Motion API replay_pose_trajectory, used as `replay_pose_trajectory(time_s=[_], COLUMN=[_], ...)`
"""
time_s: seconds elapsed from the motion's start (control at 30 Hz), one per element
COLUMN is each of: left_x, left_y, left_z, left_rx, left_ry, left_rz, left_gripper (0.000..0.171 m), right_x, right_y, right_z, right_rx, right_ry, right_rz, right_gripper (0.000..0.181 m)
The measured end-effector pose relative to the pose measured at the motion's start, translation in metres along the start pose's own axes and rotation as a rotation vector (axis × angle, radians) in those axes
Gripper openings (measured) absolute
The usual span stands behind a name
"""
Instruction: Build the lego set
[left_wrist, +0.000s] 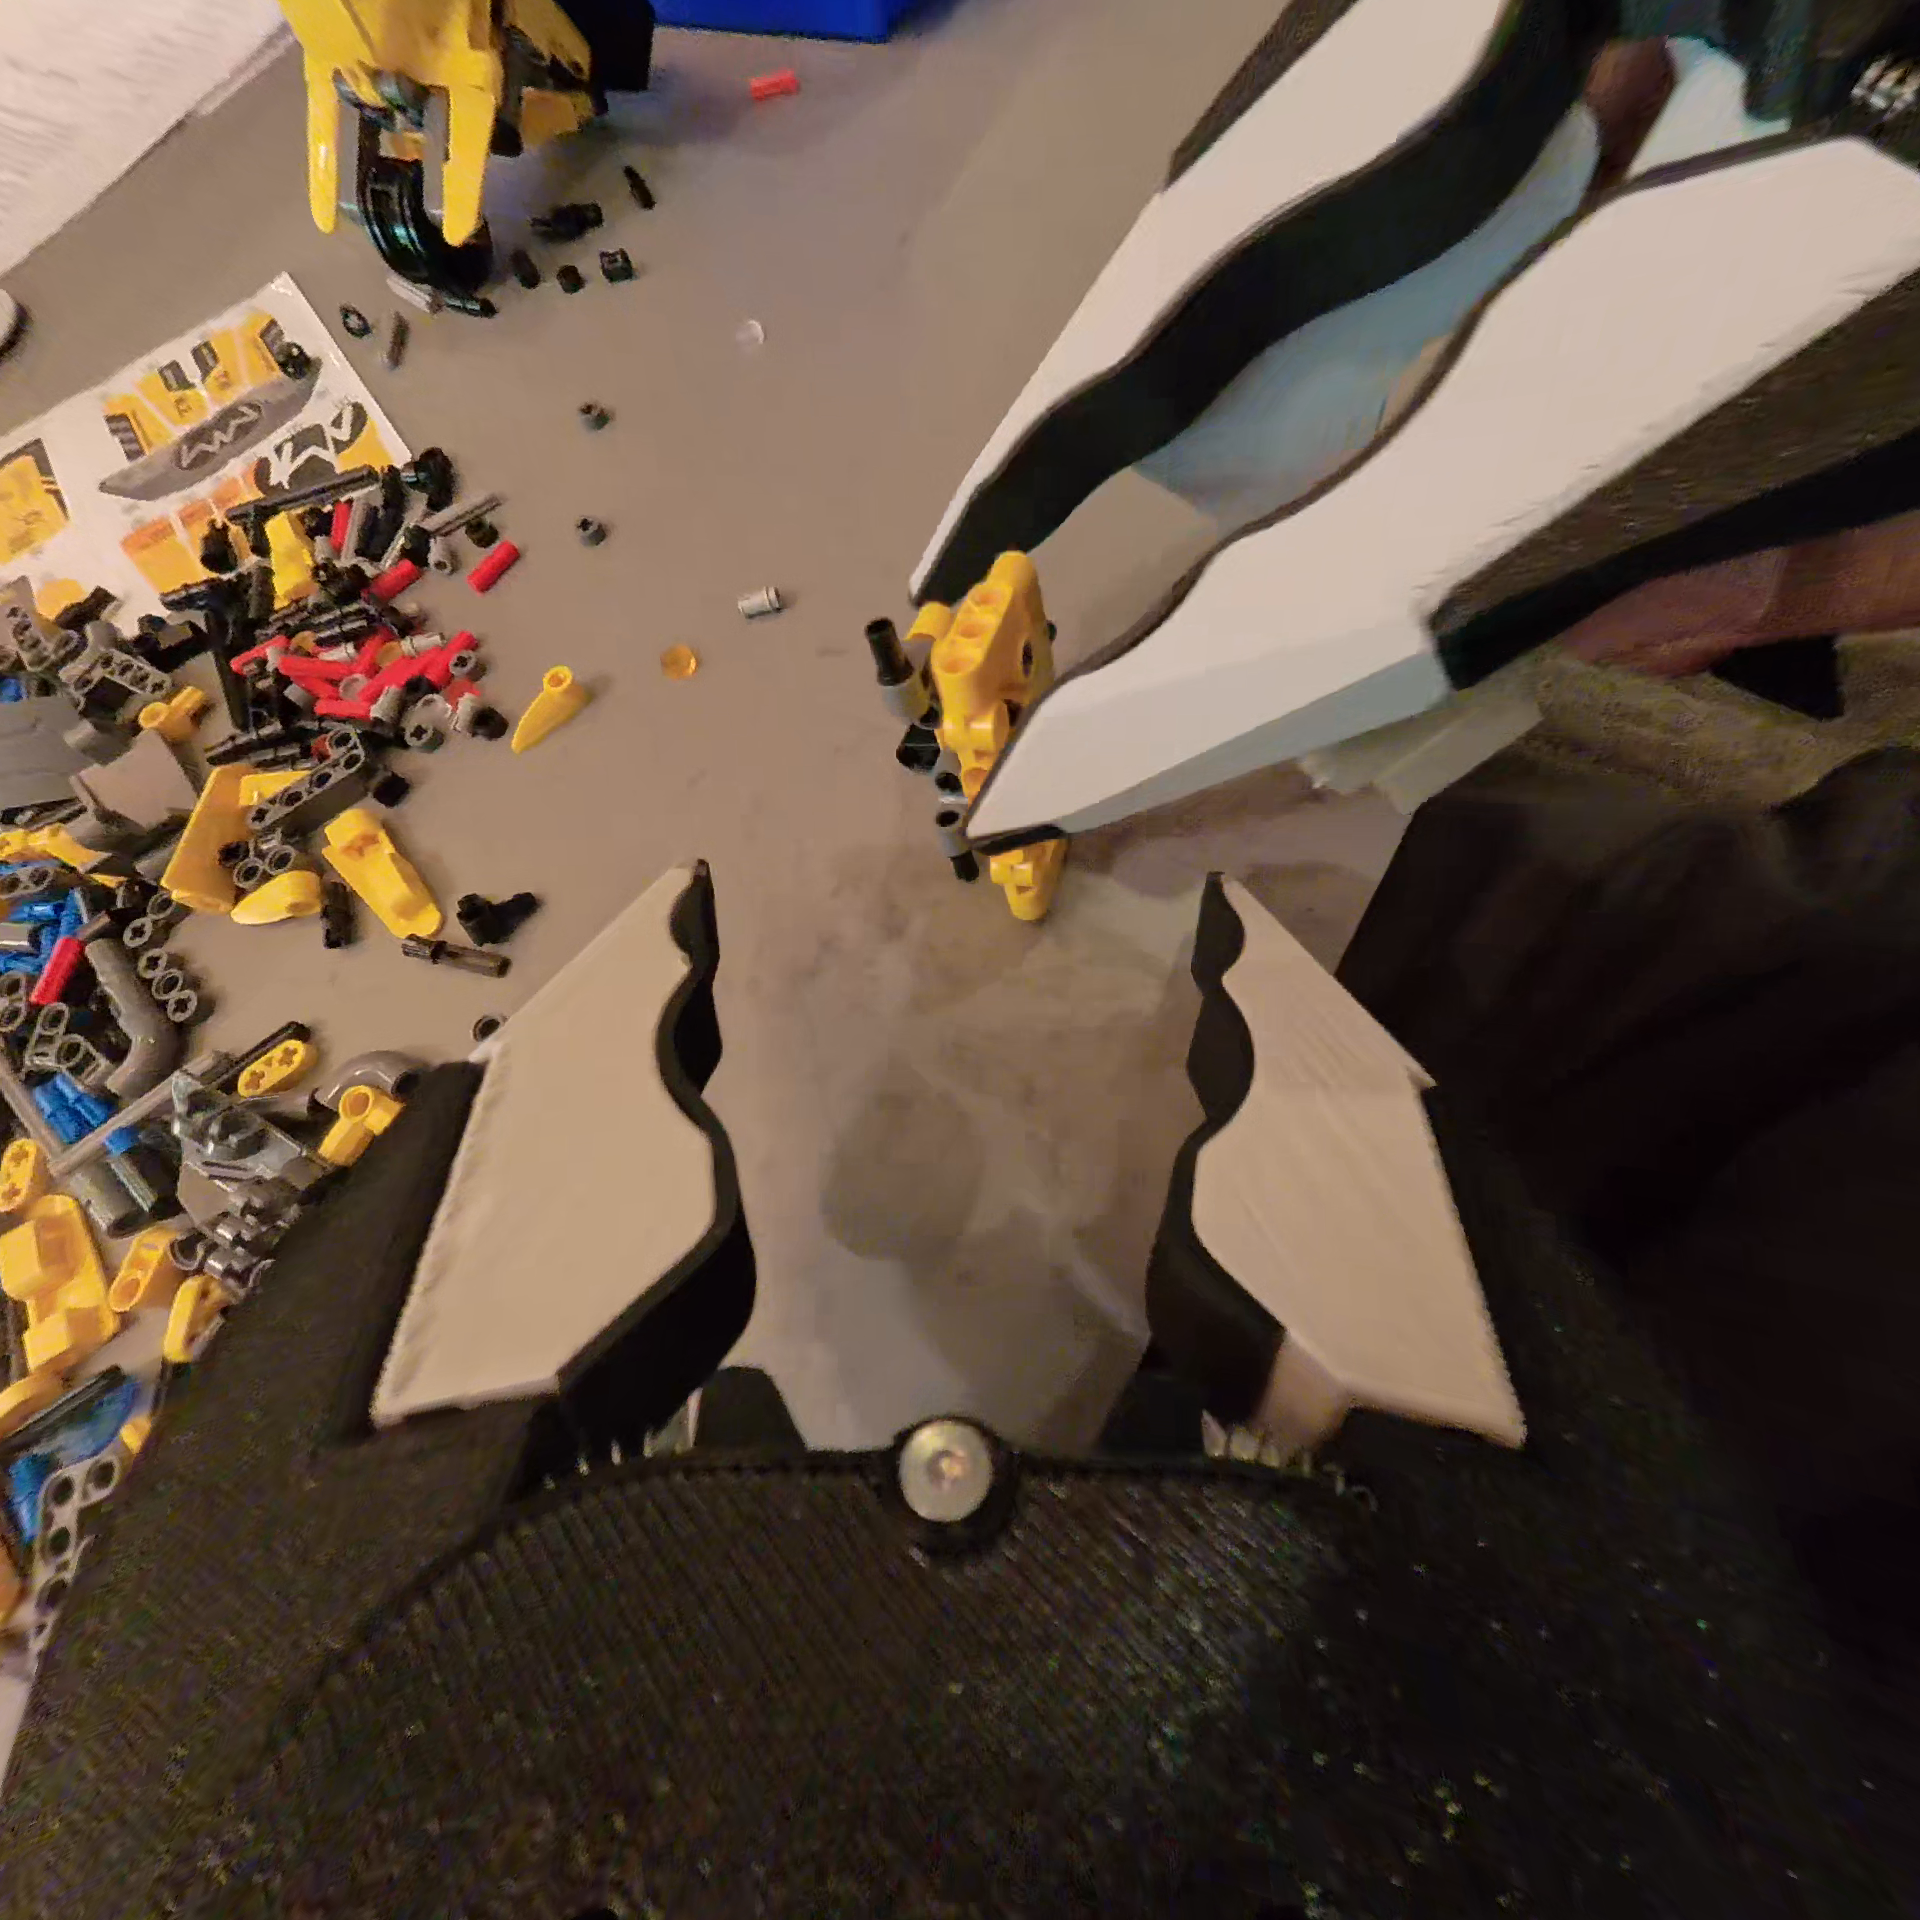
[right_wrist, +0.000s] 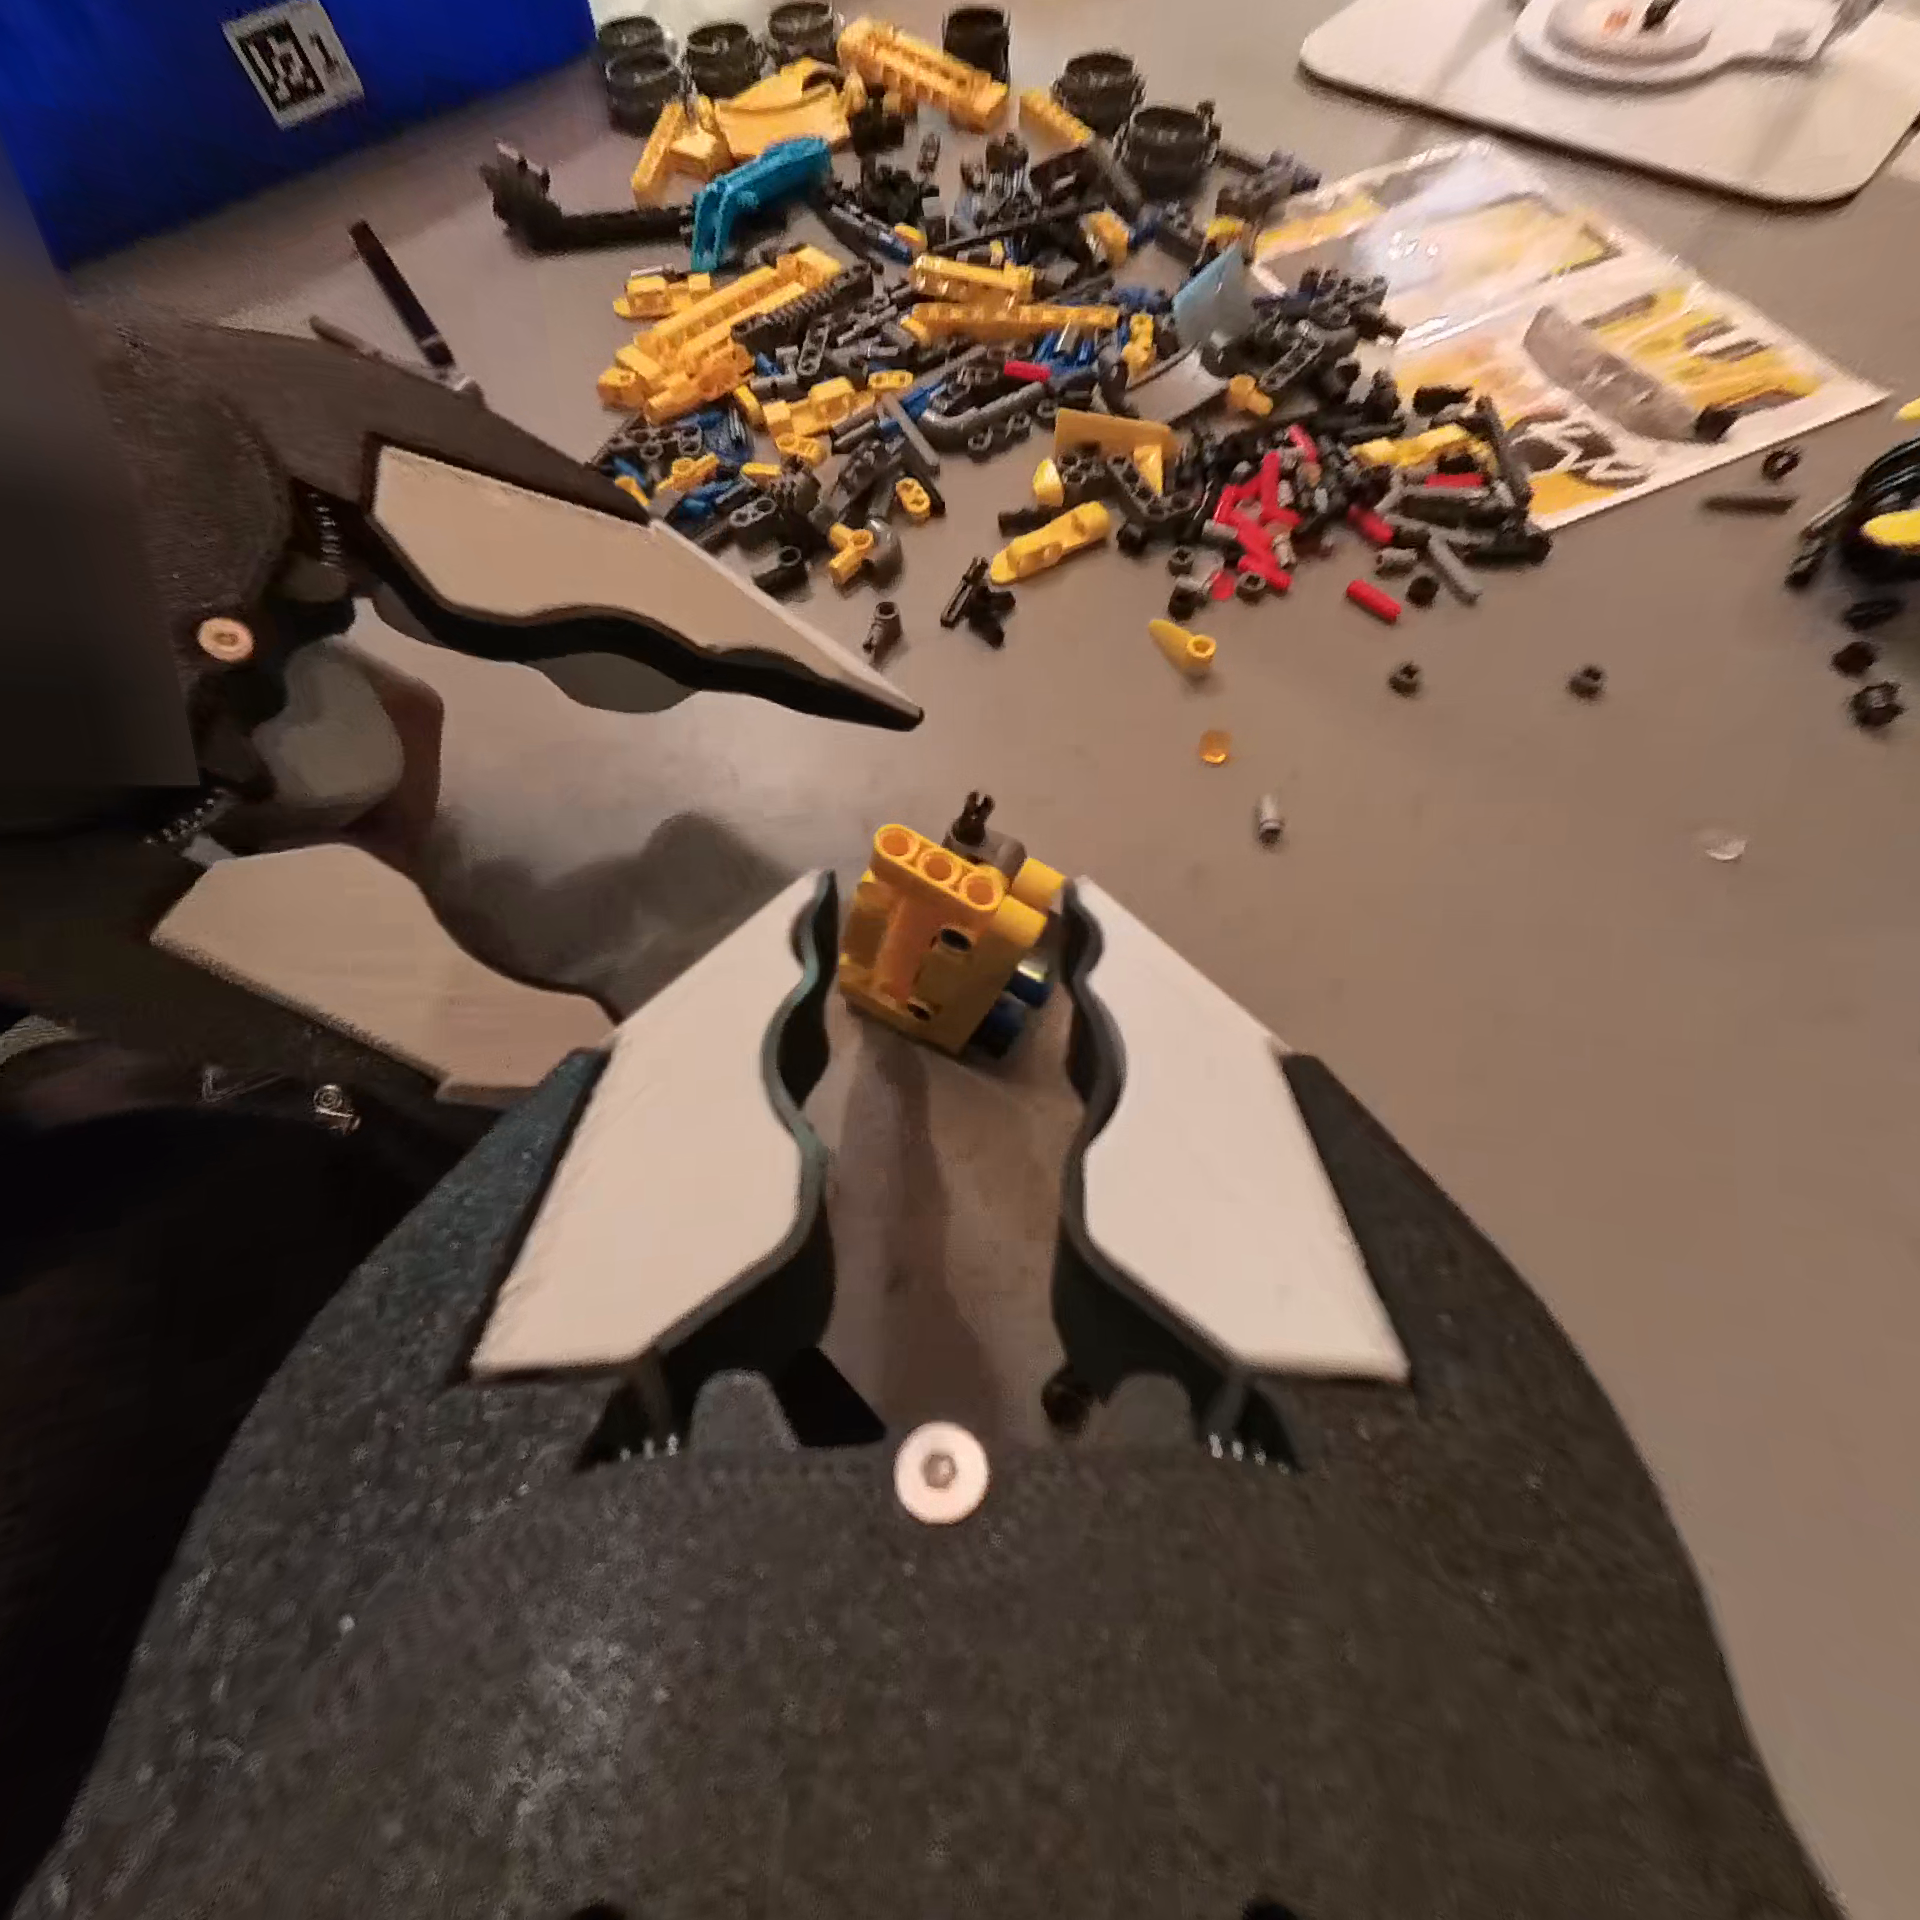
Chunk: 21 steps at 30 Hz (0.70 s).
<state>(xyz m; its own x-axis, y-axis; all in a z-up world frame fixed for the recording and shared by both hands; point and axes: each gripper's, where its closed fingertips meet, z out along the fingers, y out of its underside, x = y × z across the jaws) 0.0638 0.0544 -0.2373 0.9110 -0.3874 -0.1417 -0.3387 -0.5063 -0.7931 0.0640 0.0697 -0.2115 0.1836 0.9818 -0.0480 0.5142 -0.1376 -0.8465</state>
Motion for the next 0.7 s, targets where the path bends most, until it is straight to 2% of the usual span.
replay_pose_trajectory(time_s=[0.13,0.2,0.33,0.4,0.47,0.53,0.6,0.7], left_x=[0.002,0.005,0.016,0.022,0.029,0.034,0.041,0.055], left_y=[0.000,-0.006,-0.036,-0.053,-0.068,-0.077,-0.081,-0.078], left_z=[0.002,0.000,-0.007,-0.014,-0.023,-0.029,-0.029,-0.017], left_rx=[-0.008,0.025,0.190,0.289,0.398,0.461,0.469,0.403], left_ry=[-0.005,0.020,0.100,0.135,0.156,0.154,0.154,0.178], left_rz=[0.018,-0.003,-0.038,-0.051,-0.044,-0.022,0.019,0.060], left_gripper=[0.091,0.088,0.081,0.074,0.062,0.058,0.055,0.055], right_x=[0.000,-0.001,-0.009,0.002,0.011,0.013,0.013,0.012], right_y=[0.000,-0.008,-0.044,-0.047,-0.036,-0.022,-0.012,-0.005], right_z=[-0.002,-0.010,-0.058,-0.079,-0.085,-0.084,-0.082,-0.082], right_rx=[0.022,0.095,0.396,0.491,0.506,0.495,0.492,0.520], right_ry=[-0.052,-0.124,-0.490,-0.609,-0.622,-0.585,-0.557,-0.528], right_rz=[0.055,0.136,0.446,0.607,0.685,0.715,0.731,0.744], right_gripper=[0.037,0.037,0.036,0.035,0.035,0.035,0.035,0.035])
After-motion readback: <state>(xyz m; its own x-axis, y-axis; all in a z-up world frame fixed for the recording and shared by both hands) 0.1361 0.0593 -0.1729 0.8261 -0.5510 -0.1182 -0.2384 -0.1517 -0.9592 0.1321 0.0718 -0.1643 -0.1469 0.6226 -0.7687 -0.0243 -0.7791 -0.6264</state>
